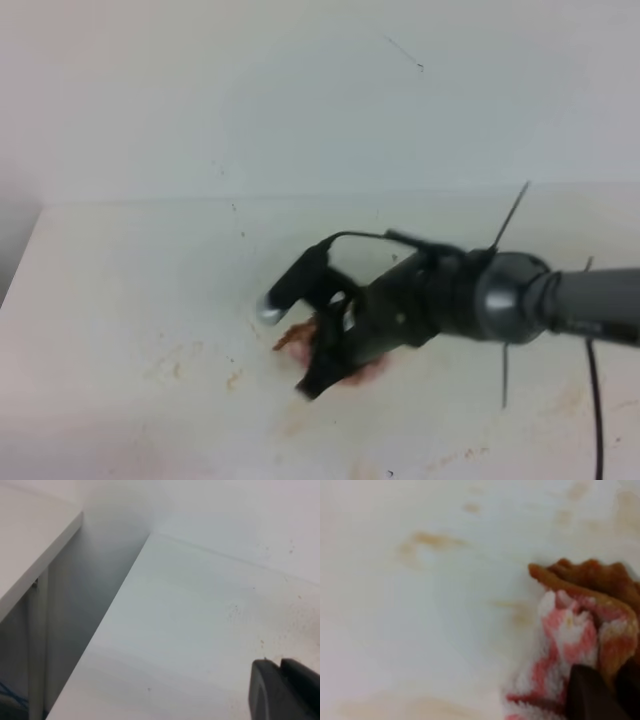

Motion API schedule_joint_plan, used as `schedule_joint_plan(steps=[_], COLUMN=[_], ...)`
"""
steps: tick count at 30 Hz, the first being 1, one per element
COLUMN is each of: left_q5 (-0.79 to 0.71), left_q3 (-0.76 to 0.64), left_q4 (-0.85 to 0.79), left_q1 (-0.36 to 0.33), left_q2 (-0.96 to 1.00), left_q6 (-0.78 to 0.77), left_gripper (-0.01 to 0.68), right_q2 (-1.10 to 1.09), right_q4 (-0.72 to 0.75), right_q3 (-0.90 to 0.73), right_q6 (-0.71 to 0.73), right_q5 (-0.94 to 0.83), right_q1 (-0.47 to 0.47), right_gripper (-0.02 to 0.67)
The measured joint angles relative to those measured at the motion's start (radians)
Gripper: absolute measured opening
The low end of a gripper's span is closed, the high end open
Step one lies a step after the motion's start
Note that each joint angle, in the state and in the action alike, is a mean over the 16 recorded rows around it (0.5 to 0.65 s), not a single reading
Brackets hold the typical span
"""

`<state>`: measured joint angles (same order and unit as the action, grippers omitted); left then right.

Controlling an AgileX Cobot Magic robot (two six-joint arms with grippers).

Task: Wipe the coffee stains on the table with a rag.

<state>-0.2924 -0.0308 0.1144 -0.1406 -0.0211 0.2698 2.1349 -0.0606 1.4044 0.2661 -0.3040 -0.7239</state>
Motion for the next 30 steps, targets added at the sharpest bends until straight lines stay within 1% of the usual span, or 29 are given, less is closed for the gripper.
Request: schedule_joint_plan(steps=[8,13,17,21,26,30], left_q5=[0.0,-0.001,-0.001,-0.001,-0.001,0.0], left_q3=[0.0,0.002,0.002,0.002,0.002,0.0], left_q4=[0.0,0.0,0.0,0.0,0.0,0.0], left_q1=[0.0,0.0,0.0,0.0,0.0,0.0], left_q2=[-0.003,-0.002,-0.003,-0.003,-0.003,-0.005], left_q6=[0.0,0.0,0.0,0.0,0.0,0.0], left_gripper=[0.0,0.0,0.0,0.0,0.0,0.0], right_q2=[-0.019,-0.068,-0.149,-0.266,-0.439,-0.566], right_q4=[0.031,0.021,-0.035,-0.128,-0.261,-0.368], right_q3=[-0.014,-0.025,-0.065,-0.136,-0.261,-0.369], right_q6=[0.026,0.086,0.182,0.307,0.451,0.529], right_q5=[-0.047,-0.073,-0.072,-0.052,-0.015,0.018], right_q1=[0.157,0.228,0.251,0.256,0.256,0.256], right_gripper=[0.048,0.048,0.048,0.048,0.048,0.048])
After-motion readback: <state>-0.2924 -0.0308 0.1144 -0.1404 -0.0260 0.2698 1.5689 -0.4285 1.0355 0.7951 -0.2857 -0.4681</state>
